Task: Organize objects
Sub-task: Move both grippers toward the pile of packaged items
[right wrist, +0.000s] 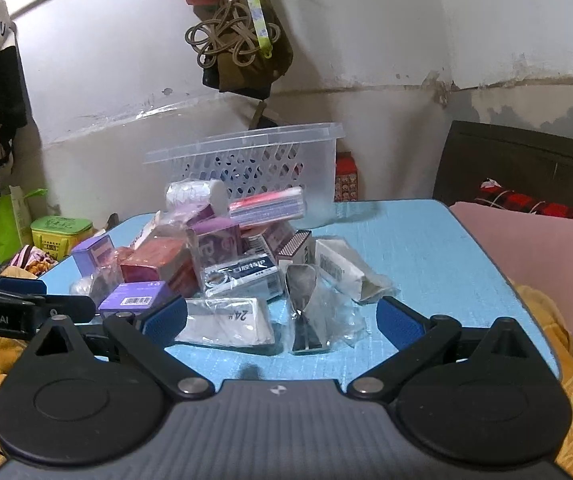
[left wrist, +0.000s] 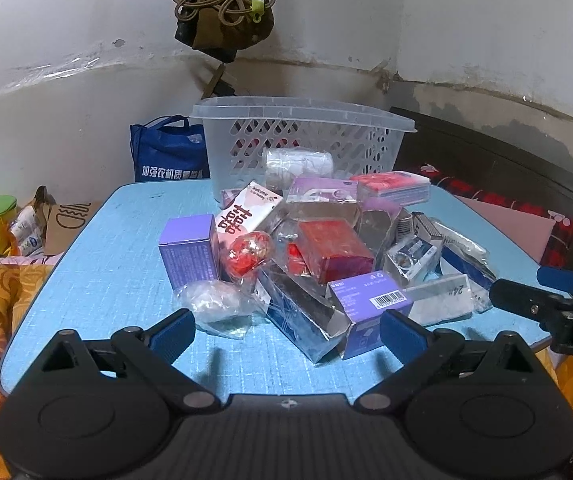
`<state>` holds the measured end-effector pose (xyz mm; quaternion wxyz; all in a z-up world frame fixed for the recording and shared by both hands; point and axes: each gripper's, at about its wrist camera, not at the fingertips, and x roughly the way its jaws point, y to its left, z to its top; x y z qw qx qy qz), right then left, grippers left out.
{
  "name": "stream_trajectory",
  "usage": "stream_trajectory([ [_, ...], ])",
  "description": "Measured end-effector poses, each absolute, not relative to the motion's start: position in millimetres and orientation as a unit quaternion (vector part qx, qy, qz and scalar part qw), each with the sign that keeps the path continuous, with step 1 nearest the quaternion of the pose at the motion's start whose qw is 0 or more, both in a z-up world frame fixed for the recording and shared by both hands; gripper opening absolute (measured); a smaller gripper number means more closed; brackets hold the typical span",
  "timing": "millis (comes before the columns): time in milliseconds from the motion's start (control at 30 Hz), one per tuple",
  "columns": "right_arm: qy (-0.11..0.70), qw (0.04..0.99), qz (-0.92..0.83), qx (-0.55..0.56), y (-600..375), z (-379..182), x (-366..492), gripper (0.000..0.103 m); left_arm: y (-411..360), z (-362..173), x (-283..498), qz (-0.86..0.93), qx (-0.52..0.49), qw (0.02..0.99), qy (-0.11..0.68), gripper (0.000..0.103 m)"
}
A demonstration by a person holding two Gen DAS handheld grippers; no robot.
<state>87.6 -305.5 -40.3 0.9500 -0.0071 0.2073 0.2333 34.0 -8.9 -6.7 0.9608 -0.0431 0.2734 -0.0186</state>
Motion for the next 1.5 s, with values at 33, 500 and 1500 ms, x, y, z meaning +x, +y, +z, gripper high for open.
stream_trajectory([
  [33,0.210,0.949,0.234,-0.007,-305.3,-40.3,87.9,0.103,-8.9,-6.5,34.2,-0.019,-0.043,0.961,0.273,0.101],
  [500,0.202,0.944,0.259,0.013,-305.5,-35.3,88.3,0.103,-10.0,-2.3,28.8,0.008,-0.028,0.968,0.248,0.099],
  [1500,0.202,0.943,0.264,0.011,-299.9,-34.5,92.1,0.103,-3.0,1.1,29.7,0.000,-0.045,0.967,0.249,0.099],
])
